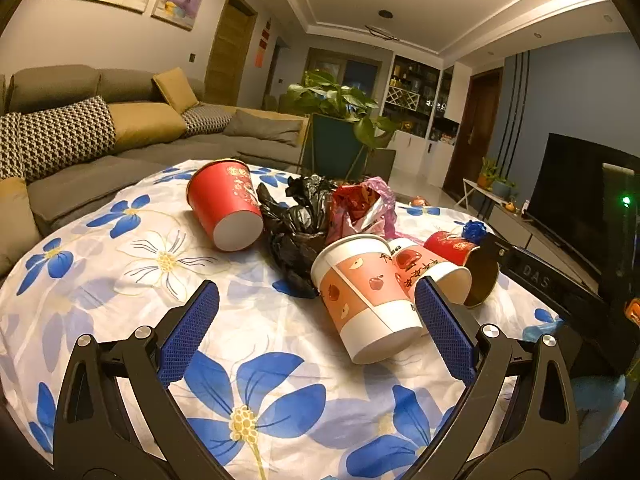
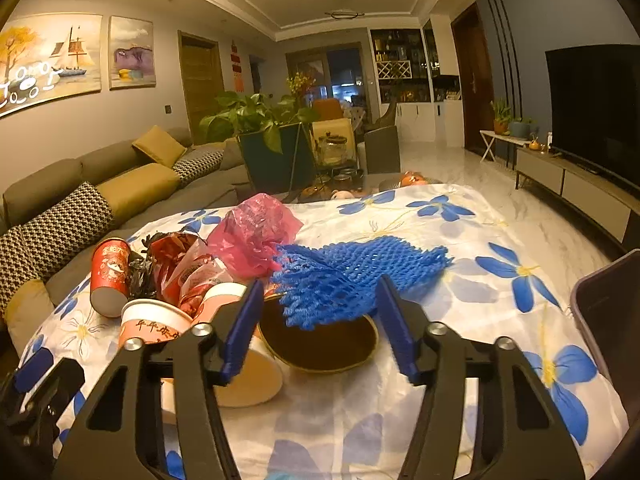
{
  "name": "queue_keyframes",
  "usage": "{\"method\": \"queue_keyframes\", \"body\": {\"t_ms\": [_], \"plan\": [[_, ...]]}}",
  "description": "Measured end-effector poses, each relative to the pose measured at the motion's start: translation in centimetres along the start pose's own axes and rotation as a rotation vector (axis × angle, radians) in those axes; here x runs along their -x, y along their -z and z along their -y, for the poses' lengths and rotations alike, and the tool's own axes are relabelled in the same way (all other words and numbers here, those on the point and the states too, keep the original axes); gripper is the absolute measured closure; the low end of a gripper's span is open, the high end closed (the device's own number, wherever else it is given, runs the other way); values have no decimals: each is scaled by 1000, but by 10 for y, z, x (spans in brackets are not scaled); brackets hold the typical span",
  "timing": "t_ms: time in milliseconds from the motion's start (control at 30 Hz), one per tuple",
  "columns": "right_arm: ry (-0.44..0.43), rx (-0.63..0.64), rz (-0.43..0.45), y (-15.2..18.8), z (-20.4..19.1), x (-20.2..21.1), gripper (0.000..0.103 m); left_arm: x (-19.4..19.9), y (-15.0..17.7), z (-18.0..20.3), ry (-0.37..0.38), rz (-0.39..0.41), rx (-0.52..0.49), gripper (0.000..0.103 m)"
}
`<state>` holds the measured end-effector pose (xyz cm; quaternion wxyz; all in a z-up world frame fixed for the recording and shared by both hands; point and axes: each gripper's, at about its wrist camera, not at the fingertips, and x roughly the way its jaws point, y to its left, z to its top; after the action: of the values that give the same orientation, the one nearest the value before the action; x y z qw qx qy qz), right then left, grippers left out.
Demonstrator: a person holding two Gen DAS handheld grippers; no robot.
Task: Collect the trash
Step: 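Grasp the orange paper cup with the left tool while the right tool grasps the blue net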
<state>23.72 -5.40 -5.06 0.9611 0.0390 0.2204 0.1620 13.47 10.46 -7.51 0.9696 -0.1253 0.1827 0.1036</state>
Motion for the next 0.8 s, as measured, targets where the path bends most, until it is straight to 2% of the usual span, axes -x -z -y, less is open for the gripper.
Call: {"method": "queue_keyframes", "body": {"t_ms": [67, 100, 200, 233, 267, 367, 567, 700, 800], "plan": [[-10, -6, -11, 0, 1, -4, 62, -3, 0, 1, 11, -8, 2, 6], [-17, -8, -11, 0, 1, -3, 64, -4, 1, 3, 19, -11, 2, 6], [-21, -4, -6, 1, 1, 0, 79, -9, 2, 7, 33, -23, 1, 6], [-18, 0, -11, 2, 1, 0, 88, -11, 3, 8, 38, -30, 2, 6], [-18, 0, -13, 2, 1, 0, 93, -13, 3, 9, 45, -38, 2, 6], [-16, -9, -10, 3, 4, 2, 99, -19, 4, 12, 65, -59, 4, 6], [12, -8, 58, 0, 12, 25, 100, -32, 6, 16, 89, -118, -4, 12], [14, -33, 85, -1, 23, 45, 100, -44, 8, 13, 111, -170, 22, 20], [17, -47, 101, -1, 30, 57, 100, -46, 8, 12, 129, -180, 30, 25]]}}
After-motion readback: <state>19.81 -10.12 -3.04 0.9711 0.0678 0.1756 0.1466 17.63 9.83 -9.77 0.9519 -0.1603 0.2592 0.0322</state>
